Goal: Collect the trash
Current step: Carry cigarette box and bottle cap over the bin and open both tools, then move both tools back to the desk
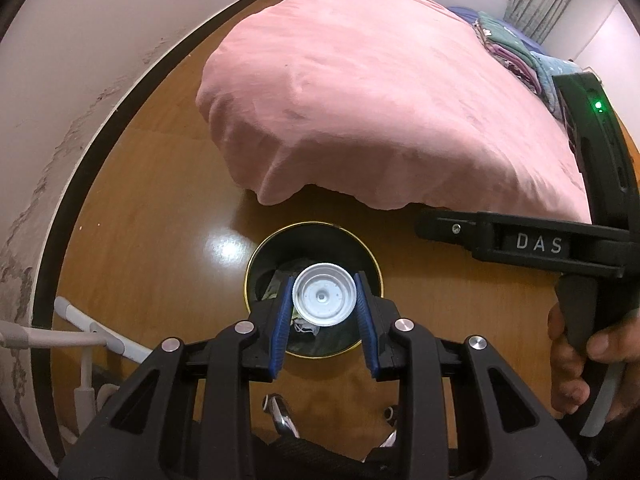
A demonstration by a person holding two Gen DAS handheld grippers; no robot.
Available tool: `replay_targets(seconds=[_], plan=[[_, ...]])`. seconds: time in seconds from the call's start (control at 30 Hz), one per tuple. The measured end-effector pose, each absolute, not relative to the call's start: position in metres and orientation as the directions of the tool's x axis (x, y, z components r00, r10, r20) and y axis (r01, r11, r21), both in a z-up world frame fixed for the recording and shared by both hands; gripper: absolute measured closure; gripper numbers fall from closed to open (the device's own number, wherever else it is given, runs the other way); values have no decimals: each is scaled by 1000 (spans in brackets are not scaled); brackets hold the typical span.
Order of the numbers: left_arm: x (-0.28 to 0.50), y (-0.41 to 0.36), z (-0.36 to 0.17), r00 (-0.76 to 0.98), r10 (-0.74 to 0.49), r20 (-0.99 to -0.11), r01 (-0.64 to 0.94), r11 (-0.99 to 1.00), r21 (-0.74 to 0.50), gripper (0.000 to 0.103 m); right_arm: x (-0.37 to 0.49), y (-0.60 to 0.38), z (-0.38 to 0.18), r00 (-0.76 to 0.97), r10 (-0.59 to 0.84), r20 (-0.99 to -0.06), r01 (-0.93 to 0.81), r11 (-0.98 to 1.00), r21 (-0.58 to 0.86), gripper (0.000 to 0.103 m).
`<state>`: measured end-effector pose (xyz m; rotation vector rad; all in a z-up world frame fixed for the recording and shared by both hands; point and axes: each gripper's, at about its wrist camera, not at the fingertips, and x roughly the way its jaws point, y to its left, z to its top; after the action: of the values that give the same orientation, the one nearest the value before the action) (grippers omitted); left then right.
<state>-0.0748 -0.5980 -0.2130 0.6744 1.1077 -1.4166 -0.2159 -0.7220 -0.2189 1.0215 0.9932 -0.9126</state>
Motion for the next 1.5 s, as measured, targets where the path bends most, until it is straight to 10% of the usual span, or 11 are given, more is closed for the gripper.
replay_targets(seconds=[0.6,1.07,1.5], plan=[[-78,-564,-155,-96,-501,-860,978,115,-176,12,-218,-721,-212,259,-192,-946,940,277,201,17],[30,-358,3,245,-607,-756,900,432,-56,9,-90,-632,-114,407,-289,-866,748,650,135,16],[187,-59,29,559,-261,-787,389,921,-30,9,146,-393,-25,577,108,-810,101,974,202,16]])
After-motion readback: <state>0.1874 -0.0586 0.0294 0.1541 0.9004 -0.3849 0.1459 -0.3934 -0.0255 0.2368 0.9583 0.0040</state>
